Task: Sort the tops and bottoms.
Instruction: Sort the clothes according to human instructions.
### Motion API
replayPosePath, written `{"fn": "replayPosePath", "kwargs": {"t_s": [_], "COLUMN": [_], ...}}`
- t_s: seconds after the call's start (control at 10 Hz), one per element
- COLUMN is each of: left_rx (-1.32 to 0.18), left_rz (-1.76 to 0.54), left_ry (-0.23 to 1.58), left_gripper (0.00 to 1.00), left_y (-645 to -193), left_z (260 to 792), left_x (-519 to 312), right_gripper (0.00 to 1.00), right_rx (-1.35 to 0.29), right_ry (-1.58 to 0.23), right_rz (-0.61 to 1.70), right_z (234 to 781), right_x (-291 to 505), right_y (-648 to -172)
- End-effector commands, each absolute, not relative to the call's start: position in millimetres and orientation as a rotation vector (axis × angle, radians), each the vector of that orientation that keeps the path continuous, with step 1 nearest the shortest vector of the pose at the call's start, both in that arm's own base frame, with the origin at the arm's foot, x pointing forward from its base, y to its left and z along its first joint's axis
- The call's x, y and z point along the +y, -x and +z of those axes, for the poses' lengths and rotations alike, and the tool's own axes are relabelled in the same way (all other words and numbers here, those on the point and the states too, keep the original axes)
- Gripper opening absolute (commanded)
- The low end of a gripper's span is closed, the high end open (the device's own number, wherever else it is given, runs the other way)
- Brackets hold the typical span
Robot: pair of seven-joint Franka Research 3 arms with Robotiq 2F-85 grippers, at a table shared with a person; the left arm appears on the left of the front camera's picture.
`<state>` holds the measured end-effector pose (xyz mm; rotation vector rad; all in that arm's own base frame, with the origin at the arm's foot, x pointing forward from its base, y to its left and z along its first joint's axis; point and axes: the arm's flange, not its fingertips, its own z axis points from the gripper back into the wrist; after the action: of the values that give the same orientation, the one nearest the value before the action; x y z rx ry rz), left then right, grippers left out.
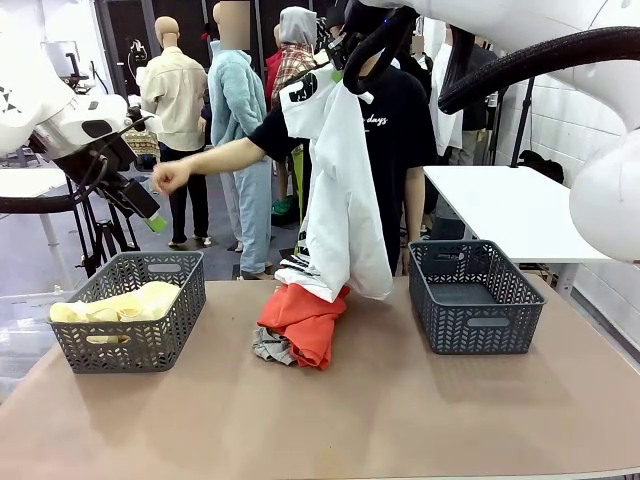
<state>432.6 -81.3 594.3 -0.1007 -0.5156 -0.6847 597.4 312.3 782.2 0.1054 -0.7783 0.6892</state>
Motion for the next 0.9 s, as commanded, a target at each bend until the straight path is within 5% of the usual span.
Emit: {"fn": "replayPosePath", "kwargs": {"t_s": [0.0,0.8], "left_rx": [-0.514,-0.514], "left_rz": [-0.695,-0.695], "left_ry": [0.095,0.095], "left_gripper": [0.99,0.99], "left_y": [-432.5,-432.5], "left_z": [594.9,594.9], "left_x": [-80.2,-80.2], "right_gripper": [0.0,0.0], "right_rx": [-0.783,-0.783], "right_ry": [-0.108,-0.108], "right_rz": [0.687,0.687], "right_z": [785.7,785.7], "right_x": [310.8,310.8], "right_y": [-593.3,-593.3]}}
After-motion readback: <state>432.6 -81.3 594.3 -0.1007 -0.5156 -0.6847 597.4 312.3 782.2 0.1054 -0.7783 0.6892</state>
